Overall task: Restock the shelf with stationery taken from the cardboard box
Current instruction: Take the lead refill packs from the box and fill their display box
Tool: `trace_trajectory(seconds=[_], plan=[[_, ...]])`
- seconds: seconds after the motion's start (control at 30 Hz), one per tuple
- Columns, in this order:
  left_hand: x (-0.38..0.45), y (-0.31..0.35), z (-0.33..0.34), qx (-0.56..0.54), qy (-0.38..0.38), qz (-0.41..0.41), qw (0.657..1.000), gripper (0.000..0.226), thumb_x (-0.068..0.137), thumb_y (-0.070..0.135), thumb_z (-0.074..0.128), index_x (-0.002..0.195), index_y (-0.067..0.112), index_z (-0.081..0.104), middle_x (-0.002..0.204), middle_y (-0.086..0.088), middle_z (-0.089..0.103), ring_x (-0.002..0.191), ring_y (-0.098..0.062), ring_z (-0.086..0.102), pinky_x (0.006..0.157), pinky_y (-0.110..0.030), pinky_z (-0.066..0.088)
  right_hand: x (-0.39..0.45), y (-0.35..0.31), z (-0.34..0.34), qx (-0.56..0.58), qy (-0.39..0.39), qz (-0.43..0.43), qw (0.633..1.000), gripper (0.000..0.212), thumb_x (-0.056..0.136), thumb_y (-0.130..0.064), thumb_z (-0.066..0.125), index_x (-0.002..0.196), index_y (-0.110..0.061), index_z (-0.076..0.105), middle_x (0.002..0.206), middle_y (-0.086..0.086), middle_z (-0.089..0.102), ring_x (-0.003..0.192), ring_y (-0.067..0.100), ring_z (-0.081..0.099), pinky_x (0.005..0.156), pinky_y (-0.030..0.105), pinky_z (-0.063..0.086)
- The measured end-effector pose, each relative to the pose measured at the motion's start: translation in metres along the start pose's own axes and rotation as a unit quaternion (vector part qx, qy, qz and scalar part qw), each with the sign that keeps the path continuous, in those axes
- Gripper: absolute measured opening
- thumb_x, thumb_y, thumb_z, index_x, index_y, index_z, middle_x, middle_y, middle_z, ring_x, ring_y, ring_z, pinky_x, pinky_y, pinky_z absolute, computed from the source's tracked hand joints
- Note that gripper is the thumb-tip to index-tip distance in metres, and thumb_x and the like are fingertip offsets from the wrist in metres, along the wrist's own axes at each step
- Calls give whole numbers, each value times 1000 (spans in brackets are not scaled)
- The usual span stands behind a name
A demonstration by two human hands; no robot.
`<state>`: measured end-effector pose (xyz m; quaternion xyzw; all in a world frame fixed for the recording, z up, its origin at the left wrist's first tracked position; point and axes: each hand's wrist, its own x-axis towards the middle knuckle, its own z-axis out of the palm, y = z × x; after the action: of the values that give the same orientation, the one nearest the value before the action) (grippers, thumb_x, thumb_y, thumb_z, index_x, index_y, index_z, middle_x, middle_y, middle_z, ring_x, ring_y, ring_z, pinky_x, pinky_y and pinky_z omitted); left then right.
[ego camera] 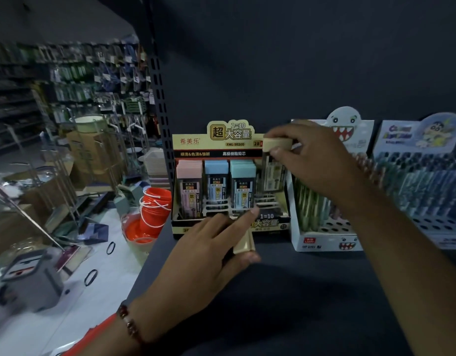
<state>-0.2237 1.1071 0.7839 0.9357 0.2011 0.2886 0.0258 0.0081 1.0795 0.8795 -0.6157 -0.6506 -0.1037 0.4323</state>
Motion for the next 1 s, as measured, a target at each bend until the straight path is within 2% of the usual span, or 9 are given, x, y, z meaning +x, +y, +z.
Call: trace_trajectory(seconds=[0.13,0.23,0.27,0.37,0.6,0.77,0.9,1.0], plan=[[1,0,1,1,3,2,1000,62,97,67,23,153,45,8,96,18,38,85,0,38,71,-9,32,-5,9,4,-50,-8,-22,998,27,90,-22,65,116,-26,68,102,-11,63,94,6,55,81,27,45],[3,0,2,-7,5,0,1000,62,97,68,24,153,46,10,94,20,36,83,2,37,70,-9,33,-10,16,4,-71,2,-20,997,28,90,-25,66,118,-27,69,104,-13,66,98,4,54,81,16,39],[3,0,2,-10,4,-1,1000,61,96,68,24,152,46,11,94,20,35,83,2,37,70,-9,33,-11,18,5,-68,2,-15,998,29,89,-25,67,118,-28,69,106,-13,68,98,3,55,82,16,41],[3,0,1,-8,3,3,1000,61,96,69,23,152,48,8,93,22,32,83,2,36,69,-9,33,-12,22,8,-66,-5,2,998,29,89,-25,68,117,-28,70,109,-9,72,96,5,59,86,28,48],[4,-1,1,-3,-2,-1,1000,61,96,69,22,152,48,11,93,23,33,82,3,35,68,-8,32,-8,24,10,-64,-34,17,997,29,91,-24,67,120,-27,69,112,-7,71,93,0,55,79,19,39],[3,0,1,-15,-10,3,1000,62,92,74,15,149,54,2,97,22,36,88,4,36,72,-9,34,-4,19,10,-43,-72,28,996,28,93,-23,64,120,-29,68,113,-9,70,94,2,57,80,22,42],[3,-1,1,-17,-11,7,1000,62,92,73,16,150,53,3,99,20,39,89,4,37,74,-9,34,-3,18,12,-45,-98,33,994,26,94,-26,63,119,-32,68,110,-10,69,93,6,60,81,27,46],[3,-1,1,-15,-10,5,1000,62,93,73,16,150,52,4,98,21,39,88,4,36,73,-8,33,-1,20,13,-44,-97,46,993,24,94,-26,63,117,-33,67,101,-13,65,86,0,58,73,19,43]])
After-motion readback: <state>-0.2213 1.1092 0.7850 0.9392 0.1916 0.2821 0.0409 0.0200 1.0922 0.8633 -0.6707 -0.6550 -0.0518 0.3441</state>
